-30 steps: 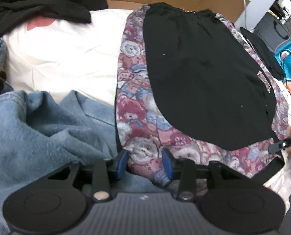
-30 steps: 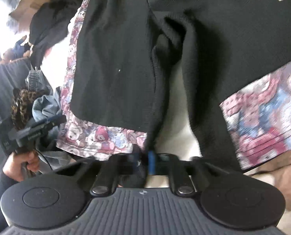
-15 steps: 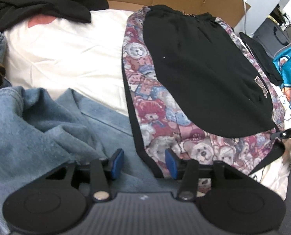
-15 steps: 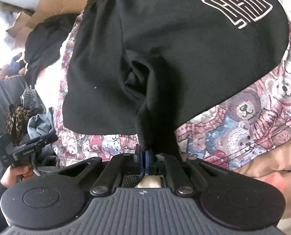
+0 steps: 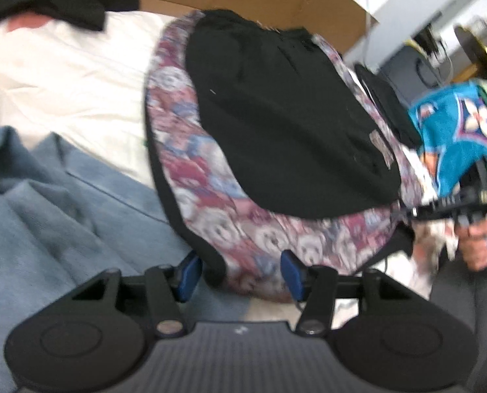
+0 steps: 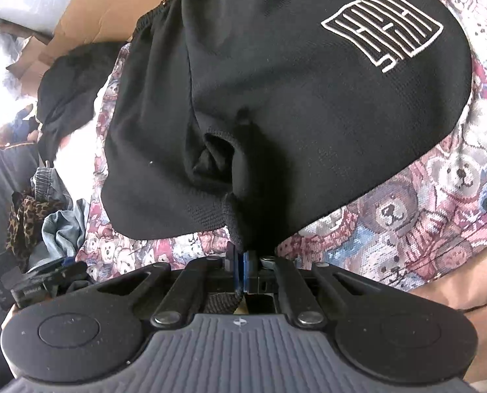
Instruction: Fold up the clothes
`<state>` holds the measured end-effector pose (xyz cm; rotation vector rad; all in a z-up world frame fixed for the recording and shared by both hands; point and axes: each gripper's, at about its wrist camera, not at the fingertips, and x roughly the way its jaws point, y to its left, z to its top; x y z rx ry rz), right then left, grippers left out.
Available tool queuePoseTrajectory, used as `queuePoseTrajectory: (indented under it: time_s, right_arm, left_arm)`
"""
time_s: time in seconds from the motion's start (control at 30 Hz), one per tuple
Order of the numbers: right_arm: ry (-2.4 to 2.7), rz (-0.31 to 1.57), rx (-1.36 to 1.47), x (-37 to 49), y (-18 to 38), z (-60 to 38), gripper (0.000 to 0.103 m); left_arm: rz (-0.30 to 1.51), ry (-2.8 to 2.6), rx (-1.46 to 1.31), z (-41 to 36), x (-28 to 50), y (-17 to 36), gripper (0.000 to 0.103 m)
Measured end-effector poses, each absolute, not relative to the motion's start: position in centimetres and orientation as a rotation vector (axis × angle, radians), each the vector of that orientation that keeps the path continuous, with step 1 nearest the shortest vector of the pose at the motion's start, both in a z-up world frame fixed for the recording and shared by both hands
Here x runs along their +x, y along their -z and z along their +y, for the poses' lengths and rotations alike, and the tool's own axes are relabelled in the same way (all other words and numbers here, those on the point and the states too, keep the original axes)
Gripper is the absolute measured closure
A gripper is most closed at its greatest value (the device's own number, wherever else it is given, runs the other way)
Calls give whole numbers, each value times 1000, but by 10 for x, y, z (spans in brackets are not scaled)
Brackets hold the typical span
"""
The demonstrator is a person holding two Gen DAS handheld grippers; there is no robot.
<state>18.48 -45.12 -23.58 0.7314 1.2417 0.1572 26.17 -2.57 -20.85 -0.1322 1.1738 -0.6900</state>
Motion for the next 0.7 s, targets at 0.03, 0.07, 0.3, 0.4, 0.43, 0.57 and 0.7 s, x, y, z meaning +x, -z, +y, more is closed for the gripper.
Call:
queuePoseTrajectory:
  time_s: [0.03, 0.07, 0.3, 0.4, 0.43, 0.57, 0.7]
  right_arm:
    - [-158, 1243, 734, 184, 237, -451, 103]
    - [-159, 1245, 737, 183, 238, -451, 103]
    - [-174, 1246, 742, 181, 238, -451, 103]
    - [-178, 1252, 737, 181, 240, -450, 103]
    - [-179, 1254, 736, 181, 240, -449, 103]
    - [-183, 1256, 739, 179, 240, -447, 102]
    - [-201, 1264, 738, 176, 241, -446, 100]
  left_arm:
    - [1176, 698, -113, -29, 259, 210, 48]
    - [1177, 705, -96, -31, 257, 211, 48]
    - [1124, 827, -107, -42, 246, 201, 51]
    - [1129, 824, -87, -51, 245, 200, 51]
    - [1136, 813, -88, -51, 246, 201, 51]
    - [1136, 788, -133, -43, 247, 198, 51]
    - [1138, 774, -168, -37, 246, 191, 51]
